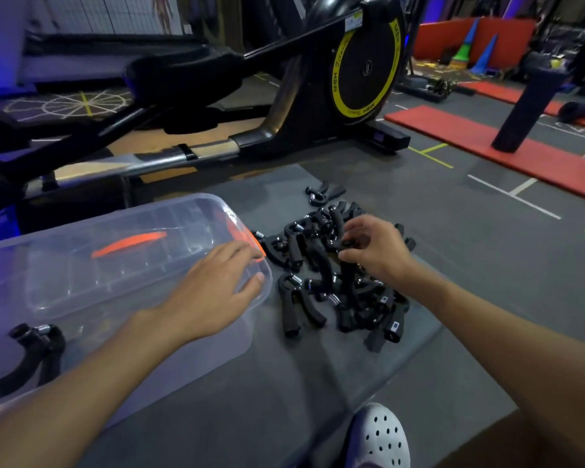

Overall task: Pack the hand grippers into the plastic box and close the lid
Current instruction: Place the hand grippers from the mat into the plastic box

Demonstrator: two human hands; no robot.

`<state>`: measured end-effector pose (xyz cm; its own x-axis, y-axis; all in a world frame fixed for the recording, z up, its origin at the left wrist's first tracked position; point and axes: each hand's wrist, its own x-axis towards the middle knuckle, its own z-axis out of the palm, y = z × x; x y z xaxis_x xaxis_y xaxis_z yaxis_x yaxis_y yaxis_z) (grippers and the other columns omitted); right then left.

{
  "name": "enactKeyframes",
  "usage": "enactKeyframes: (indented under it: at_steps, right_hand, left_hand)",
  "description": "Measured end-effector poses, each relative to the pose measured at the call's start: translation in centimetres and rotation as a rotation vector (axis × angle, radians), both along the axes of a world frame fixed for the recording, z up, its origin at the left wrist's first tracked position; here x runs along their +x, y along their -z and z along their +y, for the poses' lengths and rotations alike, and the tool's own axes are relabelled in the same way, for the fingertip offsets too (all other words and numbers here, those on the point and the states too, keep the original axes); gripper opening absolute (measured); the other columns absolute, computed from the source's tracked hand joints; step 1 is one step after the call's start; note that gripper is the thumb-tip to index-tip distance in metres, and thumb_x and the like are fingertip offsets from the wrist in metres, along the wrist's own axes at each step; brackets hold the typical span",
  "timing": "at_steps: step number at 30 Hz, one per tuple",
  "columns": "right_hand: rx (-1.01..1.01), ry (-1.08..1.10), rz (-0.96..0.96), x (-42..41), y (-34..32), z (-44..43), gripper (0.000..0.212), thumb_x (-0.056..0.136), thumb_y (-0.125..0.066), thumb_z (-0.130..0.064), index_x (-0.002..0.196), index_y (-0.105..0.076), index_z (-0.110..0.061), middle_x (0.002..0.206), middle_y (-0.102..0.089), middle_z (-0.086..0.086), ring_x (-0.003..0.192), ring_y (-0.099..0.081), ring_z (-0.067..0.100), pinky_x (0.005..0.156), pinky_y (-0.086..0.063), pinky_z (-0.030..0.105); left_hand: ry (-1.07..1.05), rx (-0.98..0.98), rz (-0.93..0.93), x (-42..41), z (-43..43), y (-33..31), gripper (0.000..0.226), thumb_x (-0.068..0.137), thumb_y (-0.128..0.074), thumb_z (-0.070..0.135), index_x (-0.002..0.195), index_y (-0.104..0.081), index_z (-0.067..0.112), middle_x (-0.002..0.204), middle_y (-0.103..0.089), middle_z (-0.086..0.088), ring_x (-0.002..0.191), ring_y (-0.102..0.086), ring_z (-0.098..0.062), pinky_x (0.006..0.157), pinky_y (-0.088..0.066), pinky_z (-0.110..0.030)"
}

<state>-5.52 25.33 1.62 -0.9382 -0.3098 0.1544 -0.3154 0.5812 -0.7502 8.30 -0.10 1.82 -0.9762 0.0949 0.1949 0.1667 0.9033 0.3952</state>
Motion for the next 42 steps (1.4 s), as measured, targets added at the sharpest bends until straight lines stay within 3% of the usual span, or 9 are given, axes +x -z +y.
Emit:
enactKeyframes:
  at_steps: [6, 11, 17, 22, 25, 28, 32, 36, 42]
  right_hand:
    - [-0.244, -0.007, 0.233, 1.5, -5.6, -3.6, 0.047, 0.072, -0.082, -0.005, 0.106, -0.061, -0.030, 0.092, -0.067, -0.011, 0.088, -0.066, 0.011, 0.083, -0.056, 0.035]
    - [-0.391, -0.132, 0.339, 4.7, -8.2, -7.4, 0.046, 0.075, -0.079, -0.002, 0.103, -0.056, -0.031, 0.091, -0.065, -0.012, 0.086, -0.065, 0.010, 0.080, -0.054, 0.027]
    - [-0.406, -0.304, 0.346, 8.3, -8.2, -13.6, 0.047, 0.074, -0.079, -0.001, 0.090, -0.049, -0.034, 0.088, -0.062, -0.012, 0.085, -0.062, 0.013, 0.079, -0.053, 0.034]
    - [-0.419, -0.418, 0.314, 10.4, -7.6, -18.1, 0.051, 0.076, -0.078, -0.001, 0.090, -0.046, -0.038, 0.092, -0.062, -0.013, 0.089, -0.061, 0.014, 0.080, -0.052, 0.035]
    - [-0.443, -0.472, 0.323, 11.4, -7.5, -20.6, 0.054, 0.078, -0.077, -0.003, 0.092, -0.043, -0.043, 0.093, -0.061, -0.012, 0.091, -0.061, 0.016, 0.081, -0.052, 0.036]
    - [-0.443, -0.558, 0.305, 11.9, -7.6, -22.1, 0.051, 0.078, -0.076, -0.002, 0.102, -0.044, -0.033, 0.091, -0.058, -0.012, 0.088, -0.060, 0.018, 0.080, -0.051, 0.039]
    - [-0.261, -0.699, 0.174, 11.6, -7.2, -23.7, 0.059, 0.075, -0.078, -0.003, 0.116, -0.044, -0.029, 0.089, -0.059, -0.009, 0.084, -0.060, 0.015, 0.081, -0.052, 0.036]
    - [-0.035, -0.902, -0.098, 11.8, -6.8, -25.8, 0.086, 0.066, -0.089, -0.025, 0.134, -0.037, -0.040, 0.117, -0.055, -0.009, 0.109, -0.057, 0.007, 0.093, -0.052, 0.033]
    - [0.107, -1.000, -0.214, 13.2, -6.1, -29.4, 0.115, 0.063, -0.089, -0.041, 0.147, -0.010, -0.049, 0.142, -0.034, -0.020, 0.129, -0.039, -0.001, 0.103, -0.041, 0.024]
  left_hand:
    - [-0.147, 0.266, 0.087, -0.4, -1.0, -2.1, 0.026, 0.096, -0.052, 0.033, 0.120, -0.057, 0.026, 0.122, -0.057, 0.012, 0.114, -0.052, -0.009, 0.097, -0.042, -0.032]
    - [-0.320, 0.562, 0.094, -1.1, -2.9, -3.7, 0.024, 0.092, -0.061, 0.034, 0.113, -0.060, 0.024, 0.105, -0.063, 0.008, 0.096, -0.063, -0.011, 0.085, -0.052, -0.032]
    - [-0.471, 0.856, 0.003, 0.8, -6.4, -4.7, 0.029, 0.092, -0.064, 0.027, 0.116, -0.057, 0.012, 0.100, -0.070, -0.009, 0.084, -0.071, -0.024, 0.080, -0.057, -0.042]
    - [-0.548, 0.953, -0.058, 3.4, -11.2, -4.5, 0.014, 0.090, -0.067, 0.017, 0.095, -0.072, 0.004, 0.086, -0.074, -0.015, 0.077, -0.072, -0.025, 0.079, -0.061, -0.039]
    - [-0.535, 0.930, -0.090, 4.8, -13.5, -4.7, 0.010, 0.090, -0.067, 0.012, 0.082, -0.074, 0.011, 0.078, -0.075, -0.011, 0.075, -0.073, -0.025, 0.079, -0.060, -0.040]
    - [-0.574, 0.938, 0.010, 6.0, -15.7, -5.2, 0.005, 0.086, -0.070, 0.007, 0.083, -0.072, 0.010, 0.072, -0.074, -0.008, 0.068, -0.072, -0.019, 0.080, -0.060, -0.044]
    - [-0.680, 0.877, 0.177, 8.4, -18.8, -6.4, 0.014, 0.076, -0.080, 0.005, 0.086, -0.072, 0.006, 0.073, -0.074, -0.012, 0.065, -0.071, -0.018, 0.073, -0.060, -0.034]
    - [-0.662, 0.622, 0.245, 10.3, -19.7, -7.4, 0.024, 0.066, -0.085, 0.000, 0.080, -0.071, 0.013, 0.073, -0.070, 0.002, 0.062, -0.064, 0.001, 0.064, -0.050, -0.010]
    - [-0.593, 0.556, 0.236, 12.3, -20.0, -7.3, 0.028, 0.066, -0.084, -0.003, 0.090, -0.073, 0.008, 0.082, -0.073, -0.001, 0.075, -0.068, -0.005, 0.067, -0.048, -0.007]
